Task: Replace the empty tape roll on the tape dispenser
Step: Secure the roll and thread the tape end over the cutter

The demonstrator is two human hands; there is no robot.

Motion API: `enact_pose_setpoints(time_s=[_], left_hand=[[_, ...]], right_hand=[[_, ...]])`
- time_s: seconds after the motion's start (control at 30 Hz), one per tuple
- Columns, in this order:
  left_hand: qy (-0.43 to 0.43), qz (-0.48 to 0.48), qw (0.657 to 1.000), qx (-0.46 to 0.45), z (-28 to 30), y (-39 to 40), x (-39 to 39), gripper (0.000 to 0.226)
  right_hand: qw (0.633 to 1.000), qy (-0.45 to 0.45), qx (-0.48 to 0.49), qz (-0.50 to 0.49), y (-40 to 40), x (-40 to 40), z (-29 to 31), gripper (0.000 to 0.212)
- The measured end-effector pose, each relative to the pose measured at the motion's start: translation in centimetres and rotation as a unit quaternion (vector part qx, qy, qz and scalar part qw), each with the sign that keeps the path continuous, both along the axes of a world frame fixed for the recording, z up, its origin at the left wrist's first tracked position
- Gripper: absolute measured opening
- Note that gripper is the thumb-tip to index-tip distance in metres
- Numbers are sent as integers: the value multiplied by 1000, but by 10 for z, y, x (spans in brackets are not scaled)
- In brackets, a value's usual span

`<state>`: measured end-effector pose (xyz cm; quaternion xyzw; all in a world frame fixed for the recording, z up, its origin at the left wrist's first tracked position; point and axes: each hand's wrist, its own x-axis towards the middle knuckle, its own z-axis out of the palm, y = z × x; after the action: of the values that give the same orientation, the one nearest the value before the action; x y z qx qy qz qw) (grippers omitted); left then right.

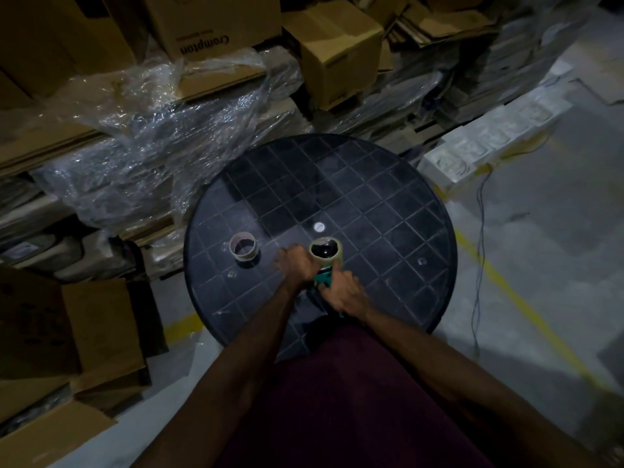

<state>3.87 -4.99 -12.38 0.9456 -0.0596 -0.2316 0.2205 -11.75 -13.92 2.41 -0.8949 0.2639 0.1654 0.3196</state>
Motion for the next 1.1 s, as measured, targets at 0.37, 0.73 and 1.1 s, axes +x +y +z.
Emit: enact_pose_setpoints(time_s=[0.37, 0.73, 1.1], left_hand=[[-33, -156, 986, 58, 82, 20, -27, 57], [-121, -241, 962, 37, 118, 38, -42, 43], [-166, -134, 976, -41, 110, 48, -44, 23]], right_hand=[[998, 24, 13, 52, -4, -7, -17, 89], [996, 16, 40, 77, -3, -2, -30, 89], [994, 31, 92, 54, -7, 7, -27, 84]])
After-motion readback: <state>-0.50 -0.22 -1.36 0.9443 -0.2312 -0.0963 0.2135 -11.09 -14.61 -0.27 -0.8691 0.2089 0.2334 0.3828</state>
